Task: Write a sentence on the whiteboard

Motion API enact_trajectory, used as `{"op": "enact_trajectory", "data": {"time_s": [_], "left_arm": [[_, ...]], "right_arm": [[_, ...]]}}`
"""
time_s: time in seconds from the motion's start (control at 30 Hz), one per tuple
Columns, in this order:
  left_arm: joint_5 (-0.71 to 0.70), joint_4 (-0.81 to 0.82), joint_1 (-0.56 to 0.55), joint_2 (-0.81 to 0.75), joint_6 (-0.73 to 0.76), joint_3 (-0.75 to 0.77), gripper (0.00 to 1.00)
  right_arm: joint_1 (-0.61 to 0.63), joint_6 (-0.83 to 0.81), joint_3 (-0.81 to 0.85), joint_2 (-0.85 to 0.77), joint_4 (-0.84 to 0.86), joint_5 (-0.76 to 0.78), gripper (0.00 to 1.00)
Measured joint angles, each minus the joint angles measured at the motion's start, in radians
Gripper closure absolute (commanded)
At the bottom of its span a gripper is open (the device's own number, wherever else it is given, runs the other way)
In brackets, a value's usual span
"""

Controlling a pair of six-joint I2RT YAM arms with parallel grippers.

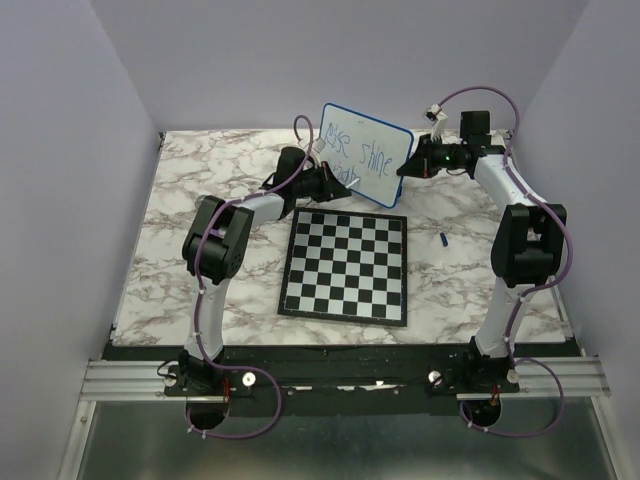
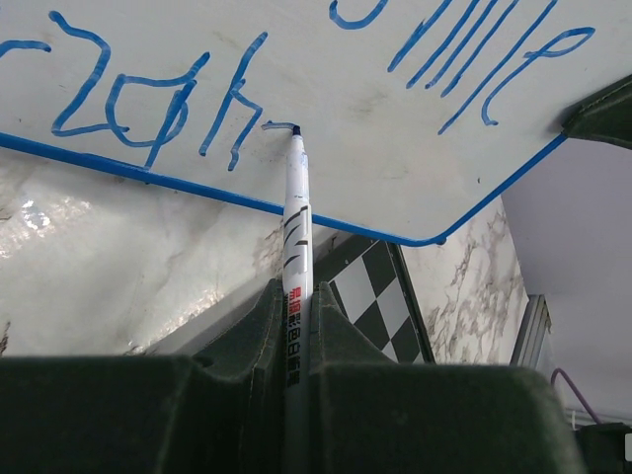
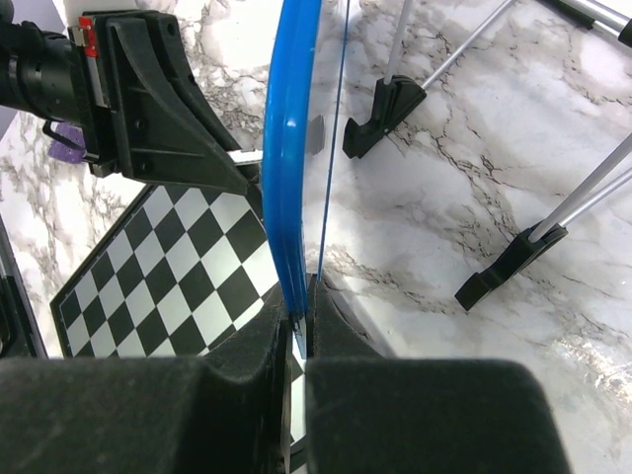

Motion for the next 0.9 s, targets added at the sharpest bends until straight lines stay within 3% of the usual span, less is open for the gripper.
{"op": "enact_trajectory", "data": {"time_s": [0.53, 0.9], "left_arm": [[0.007, 0.008, -0.007, 0.000, 0.000, -0.005, 1.00], [0.008, 0.067, -0.003, -0.037, -0.032, -0.106, 1.00]], "right_arm": [[-0.002, 0.000, 0.000, 0.000, 0.000, 0.000, 1.00], [-0.002, 0.000, 0.000, 0.000, -0.001, -0.001, 1.00]]}}
